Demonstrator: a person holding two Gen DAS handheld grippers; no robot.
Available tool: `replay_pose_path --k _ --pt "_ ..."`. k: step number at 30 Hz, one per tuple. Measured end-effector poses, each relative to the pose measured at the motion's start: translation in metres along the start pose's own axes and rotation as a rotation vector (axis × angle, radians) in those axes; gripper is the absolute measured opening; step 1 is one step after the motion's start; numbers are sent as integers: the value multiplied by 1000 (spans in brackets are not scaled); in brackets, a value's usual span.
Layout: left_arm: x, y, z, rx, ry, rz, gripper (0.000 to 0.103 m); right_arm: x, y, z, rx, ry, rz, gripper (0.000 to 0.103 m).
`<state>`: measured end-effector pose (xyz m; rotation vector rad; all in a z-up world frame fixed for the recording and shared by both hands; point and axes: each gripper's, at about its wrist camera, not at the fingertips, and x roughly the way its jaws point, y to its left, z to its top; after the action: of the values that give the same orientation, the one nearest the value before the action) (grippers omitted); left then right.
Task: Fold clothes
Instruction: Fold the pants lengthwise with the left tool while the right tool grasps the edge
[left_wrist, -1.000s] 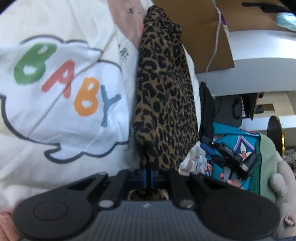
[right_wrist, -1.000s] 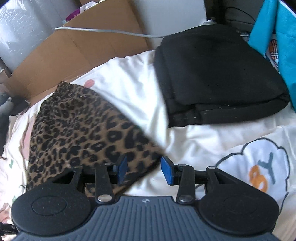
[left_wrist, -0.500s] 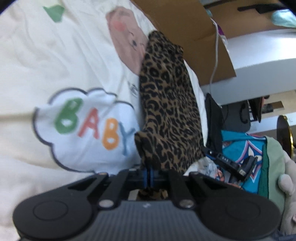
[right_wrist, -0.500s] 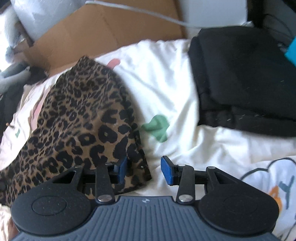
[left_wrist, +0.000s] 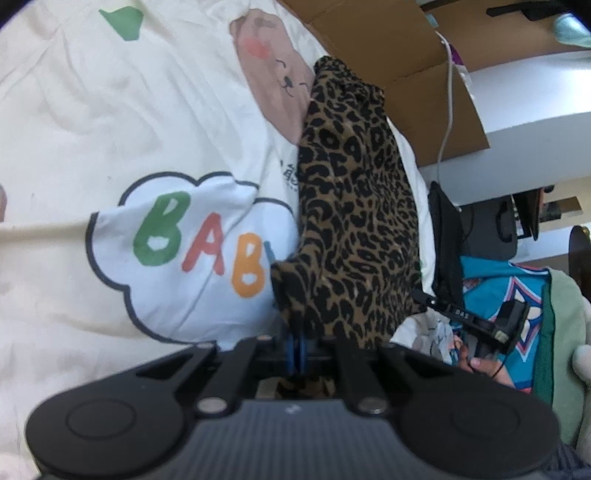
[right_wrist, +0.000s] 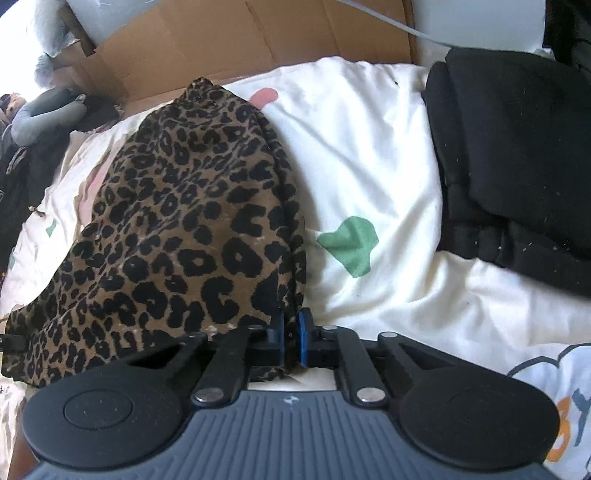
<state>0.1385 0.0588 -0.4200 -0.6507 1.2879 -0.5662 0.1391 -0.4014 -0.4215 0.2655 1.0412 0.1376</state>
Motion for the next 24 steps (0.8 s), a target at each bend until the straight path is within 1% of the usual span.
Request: replay_pose_path --k 5,10,14,21,24 --pt "-13 -16 2 30 -7 -11 3 -27 2 1 33 -9 19 4" --pt "-35 -38 7 72 -32 -18 3 -59 0 -4 152 -15 90 4" --pt "-55 -46 11 93 -48 -2 3 -72 12 -17 206 14 141 4" --pt "-89 -40 15 122 -49 60 3 -84 40 -45 222 88 201 4" --pt "-100 -32 19 130 -43 92 3 -88 56 -54 175 113 210 4"
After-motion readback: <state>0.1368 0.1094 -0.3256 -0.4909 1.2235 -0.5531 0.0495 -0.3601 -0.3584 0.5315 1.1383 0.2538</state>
